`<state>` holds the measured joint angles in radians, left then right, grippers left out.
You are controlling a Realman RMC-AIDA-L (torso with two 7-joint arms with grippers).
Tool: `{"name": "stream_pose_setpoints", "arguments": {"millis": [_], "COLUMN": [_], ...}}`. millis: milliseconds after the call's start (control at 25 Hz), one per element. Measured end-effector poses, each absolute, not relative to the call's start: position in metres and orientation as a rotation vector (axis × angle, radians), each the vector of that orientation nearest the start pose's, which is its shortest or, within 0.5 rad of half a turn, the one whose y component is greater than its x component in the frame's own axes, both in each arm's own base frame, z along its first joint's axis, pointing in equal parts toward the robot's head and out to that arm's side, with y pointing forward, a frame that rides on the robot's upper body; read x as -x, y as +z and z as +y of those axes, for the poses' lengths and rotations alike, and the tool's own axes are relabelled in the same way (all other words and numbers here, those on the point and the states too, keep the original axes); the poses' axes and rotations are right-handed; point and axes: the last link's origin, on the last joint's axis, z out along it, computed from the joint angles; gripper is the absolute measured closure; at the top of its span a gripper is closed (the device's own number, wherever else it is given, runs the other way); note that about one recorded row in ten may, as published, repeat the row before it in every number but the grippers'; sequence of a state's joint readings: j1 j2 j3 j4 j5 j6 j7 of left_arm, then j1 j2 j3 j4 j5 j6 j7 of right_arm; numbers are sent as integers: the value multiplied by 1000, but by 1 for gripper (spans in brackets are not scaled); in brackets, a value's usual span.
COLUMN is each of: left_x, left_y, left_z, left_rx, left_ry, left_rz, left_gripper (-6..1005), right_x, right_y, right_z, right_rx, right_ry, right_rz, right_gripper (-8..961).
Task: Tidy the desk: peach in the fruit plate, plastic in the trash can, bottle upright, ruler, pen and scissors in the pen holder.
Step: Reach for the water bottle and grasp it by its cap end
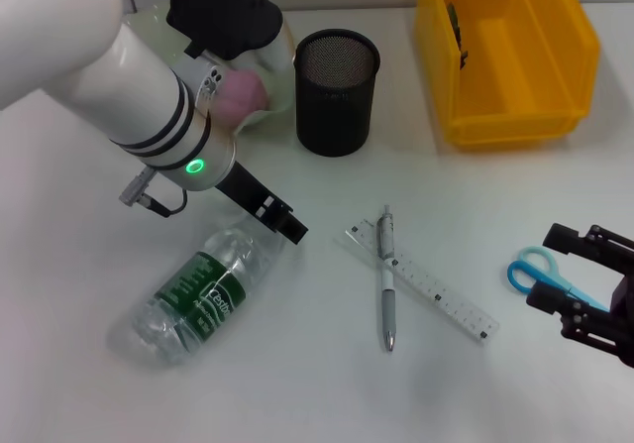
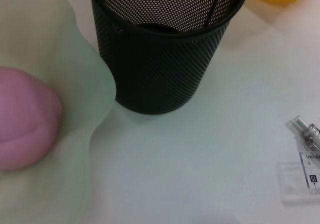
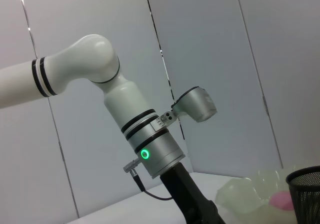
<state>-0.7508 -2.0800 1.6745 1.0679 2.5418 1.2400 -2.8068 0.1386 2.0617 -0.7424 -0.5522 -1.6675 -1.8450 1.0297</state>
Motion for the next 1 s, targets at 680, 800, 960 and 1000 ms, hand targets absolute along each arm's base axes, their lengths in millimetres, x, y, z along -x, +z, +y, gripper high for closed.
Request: {"name": "stream_pose_setpoints", "arguments": {"millis": [680,800,960,1000], "left_x": [159,157,158,158], "left_y": [-65,-51,-34,-34], "left_z": [362,358,353,353], "left_rx": [2564,2568,2593,2593], "left_ry": [387,268,45,45], "left_rz": [-860,-844,-875,-875], "left_gripper": [550,561,561,562], "right_x": [-323,-324,-323,-323], "right_y": [13,13,13,13], "right_z": [202,202,203,203], "right_rx": [2471,2470,2472,2472], "right_ry": [1076,1073,1076,1076], "right_rz": [587,588,583,583], "right_gripper": [252,252,253,253]}}
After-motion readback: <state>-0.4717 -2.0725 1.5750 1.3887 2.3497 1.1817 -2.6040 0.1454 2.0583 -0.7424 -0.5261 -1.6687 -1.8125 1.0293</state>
